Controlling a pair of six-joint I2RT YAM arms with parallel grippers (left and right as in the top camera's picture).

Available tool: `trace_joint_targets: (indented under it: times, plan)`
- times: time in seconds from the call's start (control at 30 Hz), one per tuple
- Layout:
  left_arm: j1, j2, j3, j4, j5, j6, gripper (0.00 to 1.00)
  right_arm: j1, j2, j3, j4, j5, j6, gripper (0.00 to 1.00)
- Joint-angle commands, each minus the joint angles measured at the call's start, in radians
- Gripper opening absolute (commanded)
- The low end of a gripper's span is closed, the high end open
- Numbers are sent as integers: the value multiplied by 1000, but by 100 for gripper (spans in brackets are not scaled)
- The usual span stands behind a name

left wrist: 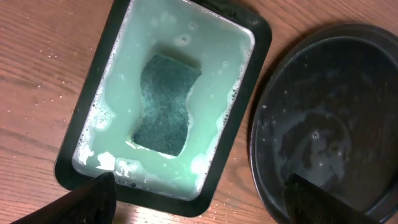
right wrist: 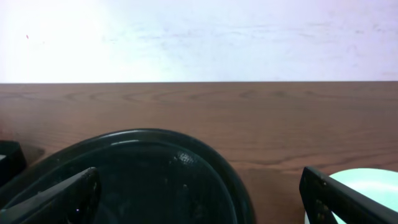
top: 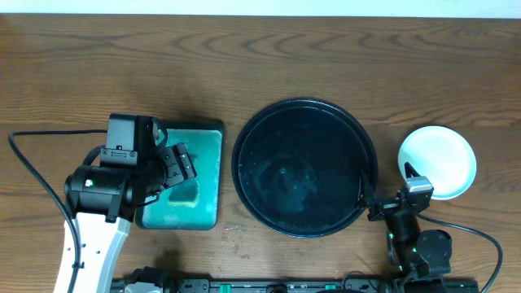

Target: Clean dirty plates on tray and stack at the side

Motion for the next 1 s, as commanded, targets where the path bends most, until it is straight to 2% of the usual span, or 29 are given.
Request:
trace_joint_targets:
  times: [0.0,0.73,0.9,0.97]
  plan:
    - [4,0,16,0,1,-5,86,-5,-7,-7,7,16,10,99]
    - [4,-1,16,0,1,-5,86,-5,-7,-7,4,16,10,99]
    - [0,-95,3,0,-32,24,86,-5,-7,-7,4,16,9,99]
    - [0,-167,-26,86,-110,31,86,-5,-7,-7,4,16,9,99]
